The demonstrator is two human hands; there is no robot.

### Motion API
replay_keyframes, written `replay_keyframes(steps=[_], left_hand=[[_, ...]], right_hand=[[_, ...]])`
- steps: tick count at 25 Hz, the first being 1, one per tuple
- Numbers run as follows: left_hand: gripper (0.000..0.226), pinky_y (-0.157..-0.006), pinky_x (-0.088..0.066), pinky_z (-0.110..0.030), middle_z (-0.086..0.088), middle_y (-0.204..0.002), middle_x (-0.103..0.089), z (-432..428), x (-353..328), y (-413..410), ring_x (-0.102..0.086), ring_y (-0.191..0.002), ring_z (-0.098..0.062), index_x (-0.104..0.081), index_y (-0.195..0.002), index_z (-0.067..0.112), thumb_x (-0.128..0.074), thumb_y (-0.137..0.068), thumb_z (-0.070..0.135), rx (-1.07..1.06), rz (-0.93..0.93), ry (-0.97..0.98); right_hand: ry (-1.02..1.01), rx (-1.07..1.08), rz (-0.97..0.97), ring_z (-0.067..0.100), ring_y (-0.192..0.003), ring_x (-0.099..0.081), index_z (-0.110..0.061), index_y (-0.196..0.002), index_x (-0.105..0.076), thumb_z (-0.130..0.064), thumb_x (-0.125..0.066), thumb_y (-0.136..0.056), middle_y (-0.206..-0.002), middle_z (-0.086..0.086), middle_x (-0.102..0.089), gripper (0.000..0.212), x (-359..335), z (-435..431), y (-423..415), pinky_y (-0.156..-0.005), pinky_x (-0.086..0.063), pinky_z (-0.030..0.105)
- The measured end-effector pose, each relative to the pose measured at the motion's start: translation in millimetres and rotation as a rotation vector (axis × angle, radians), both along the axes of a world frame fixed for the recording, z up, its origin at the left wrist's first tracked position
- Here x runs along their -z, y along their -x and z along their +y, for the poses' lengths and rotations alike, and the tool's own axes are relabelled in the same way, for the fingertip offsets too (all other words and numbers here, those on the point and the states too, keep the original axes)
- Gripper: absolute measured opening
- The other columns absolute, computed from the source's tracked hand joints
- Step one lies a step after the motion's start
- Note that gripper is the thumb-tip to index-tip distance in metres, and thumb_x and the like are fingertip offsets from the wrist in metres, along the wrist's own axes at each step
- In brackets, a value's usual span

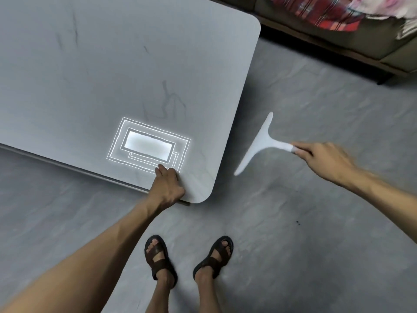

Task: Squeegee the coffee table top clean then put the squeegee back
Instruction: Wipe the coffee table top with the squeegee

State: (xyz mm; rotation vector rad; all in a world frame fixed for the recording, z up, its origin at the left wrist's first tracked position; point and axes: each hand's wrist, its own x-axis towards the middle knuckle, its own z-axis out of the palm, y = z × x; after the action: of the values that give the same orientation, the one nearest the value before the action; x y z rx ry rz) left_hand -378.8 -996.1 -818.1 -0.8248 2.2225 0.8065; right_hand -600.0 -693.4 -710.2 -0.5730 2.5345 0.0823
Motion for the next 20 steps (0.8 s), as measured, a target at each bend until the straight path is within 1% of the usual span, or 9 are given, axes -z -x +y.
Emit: replay_keyframes(steps=[3, 5, 6, 9, 12, 15, 16, 18, 20], left_hand=[[0.036, -0.104, -0.034, -0.046, -0.034, -0.152, -0.014, -2.0, -3.8, 0.3, -0.020, -0.142, -0.046, -0.044, -0.114, -0.003, -0.046, -0.078, 0.002, -0.022, -0.024, -0.042], [0.038, -0.108, -0.031, -0.045, -0.033, -0.156, -0.005, -3.8, -4.8, -0.7, -0.011, -0.147, -0.043, -0.042, -0.118, -0.004, -0.045, -0.080, 0.001, -0.026, -0.038, -0.058], [0.040, -0.110, -0.029, -0.044, -0.033, -0.157, -0.003, -4.0, -5.6, -1.1, -0.008, -0.148, -0.042, -0.041, -0.120, -0.005, -0.045, -0.081, 0.001, -0.030, -0.040, -0.067], [0.042, -0.108, -0.031, -0.043, -0.031, -0.158, -0.002, -5.0, -12.5, -3.0, -0.015, -0.147, -0.043, -0.039, -0.124, -0.005, -0.045, -0.083, 0.001, -0.033, -0.023, -0.068], [0.055, -0.104, -0.034, -0.039, -0.030, -0.159, 0.000, -7.1, -21.4, -6.8, -0.021, -0.146, -0.042, -0.028, -0.137, -0.007, -0.046, -0.085, 0.001, -0.028, -0.034, -0.082], [0.044, -0.088, -0.037, -0.036, -0.032, -0.156, -0.012, -9.6, -26.3, -10.4, -0.030, -0.140, -0.043, -0.037, -0.125, -0.002, -0.047, -0.082, -0.002, -0.010, -0.023, -0.095], [0.033, -0.081, -0.036, -0.036, -0.032, -0.148, -0.028, -11.3, -28.7, -12.6, -0.039, -0.132, -0.046, -0.040, -0.114, 0.000, -0.047, -0.082, -0.002, -0.024, -0.004, -0.102], [0.018, -0.064, -0.035, -0.034, -0.019, -0.108, -0.054, -15.1, -36.3, -20.0, -0.055, -0.101, -0.043, -0.039, -0.100, 0.005, -0.047, -0.084, 0.001, -0.050, 0.043, -0.119], [0.015, -0.053, -0.030, -0.030, -0.007, -0.082, -0.052, -17.1, -45.4, -30.0, -0.051, -0.073, -0.027, -0.040, -0.099, 0.006, -0.047, -0.086, 0.006, -0.052, 0.041, -0.145]], right_hand=[[0.332, 0.336, -0.109, 0.031, -0.067, -0.059, -0.032, -0.113, -0.062, -0.050, -0.037, -0.096, -0.075, 0.005, -0.064, 0.036, 1.6, -48.5, 8.8, -0.058, -0.047, 0.033], [0.541, 0.655, -0.229, 0.022, -0.049, -0.045, -0.021, -0.094, -0.057, -0.045, -0.035, -0.097, -0.066, 0.004, -0.051, 0.033, 13.5, -94.1, 11.4, -0.040, -0.033, 0.021], [0.608, 0.823, -0.293, 0.019, -0.046, -0.041, -0.020, -0.094, -0.054, -0.045, -0.034, -0.098, -0.065, 0.004, -0.046, 0.032, 18.6, -115.7, 9.7, -0.037, -0.030, 0.016], [0.698, 1.155, -0.423, 0.015, -0.044, -0.037, -0.018, -0.120, -0.056, -0.046, -0.038, -0.098, -0.066, 0.003, -0.042, 0.039, 26.6, -154.1, -5.9, -0.034, -0.030, 0.011], [0.657, 1.066, -0.412, 0.015, -0.042, -0.037, -0.024, -0.114, -0.060, -0.049, -0.038, -0.097, -0.064, 0.003, -0.043, 0.038, 30.6, -142.5, -38.9, -0.035, -0.029, 0.014], [0.616, 0.909, -0.404, 0.015, -0.041, -0.037, -0.026, -0.097, -0.063, -0.053, -0.038, -0.096, -0.060, 0.003, -0.044, 0.036, 28.8, -111.2, -84.2, -0.039, -0.030, 0.021], [0.583, 0.868, -0.420, 0.016, -0.043, -0.038, -0.027, -0.098, -0.063, -0.051, -0.038, -0.097, -0.061, 0.003, -0.045, 0.035, 27.6, -102.1, -98.1, -0.040, -0.029, 0.022], [0.487, 0.776, -0.449, 0.018, -0.047, -0.041, -0.030, -0.105, -0.062, -0.045, -0.036, -0.098, -0.063, 0.004, -0.047, 0.031, 19.0, -86.0, -123.0, -0.043, -0.030, 0.025], [0.410, 0.676, -0.478, 0.021, -0.050, -0.043, -0.030, -0.104, -0.062, -0.042, -0.035, -0.097, -0.062, 0.004, -0.049, 0.030, 6.6, -72.8, -143.4, -0.044, -0.031, 0.028]])
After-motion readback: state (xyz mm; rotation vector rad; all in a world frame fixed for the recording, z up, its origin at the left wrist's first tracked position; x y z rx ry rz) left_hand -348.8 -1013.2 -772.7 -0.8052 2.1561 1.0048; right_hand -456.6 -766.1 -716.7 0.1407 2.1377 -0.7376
